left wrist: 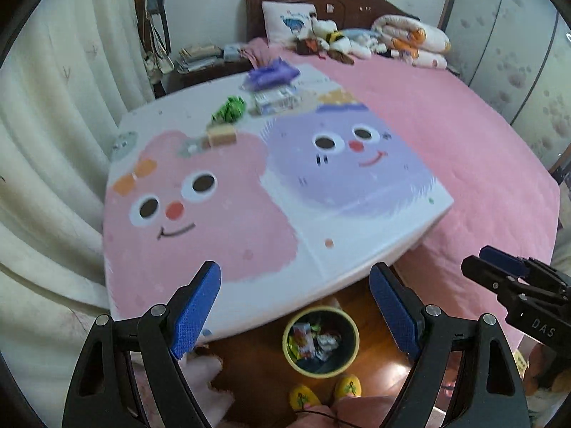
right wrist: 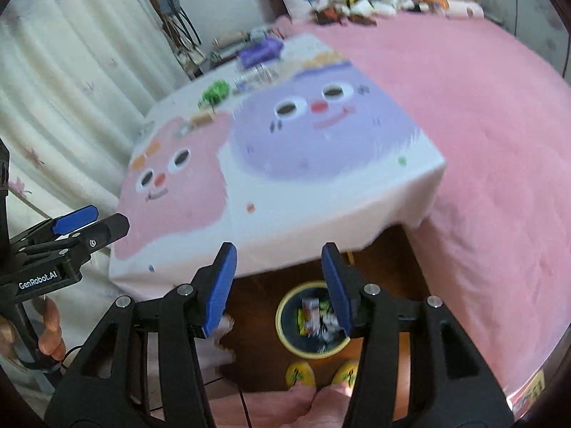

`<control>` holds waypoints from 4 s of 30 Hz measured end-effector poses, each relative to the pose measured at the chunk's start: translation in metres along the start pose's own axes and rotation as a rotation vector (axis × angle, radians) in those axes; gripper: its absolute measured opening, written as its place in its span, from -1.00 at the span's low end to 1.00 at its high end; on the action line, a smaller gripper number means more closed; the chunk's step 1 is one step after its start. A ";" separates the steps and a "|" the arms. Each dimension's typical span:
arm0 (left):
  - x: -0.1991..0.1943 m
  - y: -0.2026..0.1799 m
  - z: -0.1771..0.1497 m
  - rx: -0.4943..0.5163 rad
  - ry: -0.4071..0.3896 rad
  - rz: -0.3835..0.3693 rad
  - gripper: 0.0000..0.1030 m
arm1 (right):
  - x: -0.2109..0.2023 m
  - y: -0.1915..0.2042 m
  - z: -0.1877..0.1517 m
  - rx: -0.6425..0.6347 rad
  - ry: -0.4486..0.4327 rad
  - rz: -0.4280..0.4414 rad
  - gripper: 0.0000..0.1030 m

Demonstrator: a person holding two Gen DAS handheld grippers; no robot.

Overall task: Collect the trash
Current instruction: 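Raise both tools back toward the table, then grasp the green wrapper with the left tool while the right tool grasps the white-purple box, then carry green wrapper and white-purple box down over the bin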

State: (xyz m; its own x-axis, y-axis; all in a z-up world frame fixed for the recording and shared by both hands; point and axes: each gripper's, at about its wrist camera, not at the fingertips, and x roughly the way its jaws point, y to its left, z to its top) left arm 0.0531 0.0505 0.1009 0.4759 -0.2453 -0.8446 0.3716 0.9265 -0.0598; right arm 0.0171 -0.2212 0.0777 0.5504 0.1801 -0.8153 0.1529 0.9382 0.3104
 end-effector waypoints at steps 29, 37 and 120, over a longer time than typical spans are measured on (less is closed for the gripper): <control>0.184 0.067 0.274 -0.230 0.046 0.244 0.68 | 0.243 0.040 0.327 -0.497 0.068 0.214 0.10; 0.281 0.100 0.314 -0.294 0.148 0.251 0.67 | 0.368 0.063 0.378 -0.748 0.158 0.264 0.28; 0.056 0.004 -0.005 -0.024 0.103 0.031 -0.44 | 0.097 0.055 0.061 -0.257 0.089 0.229 -0.38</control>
State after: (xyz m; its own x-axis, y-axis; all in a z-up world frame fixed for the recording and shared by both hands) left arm 0.0778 0.0420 0.0504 0.4024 -0.1867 -0.8962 0.3380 0.9401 -0.0441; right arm 0.1292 -0.1699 0.0452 0.4713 0.4089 -0.7815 -0.1844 0.9121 0.3660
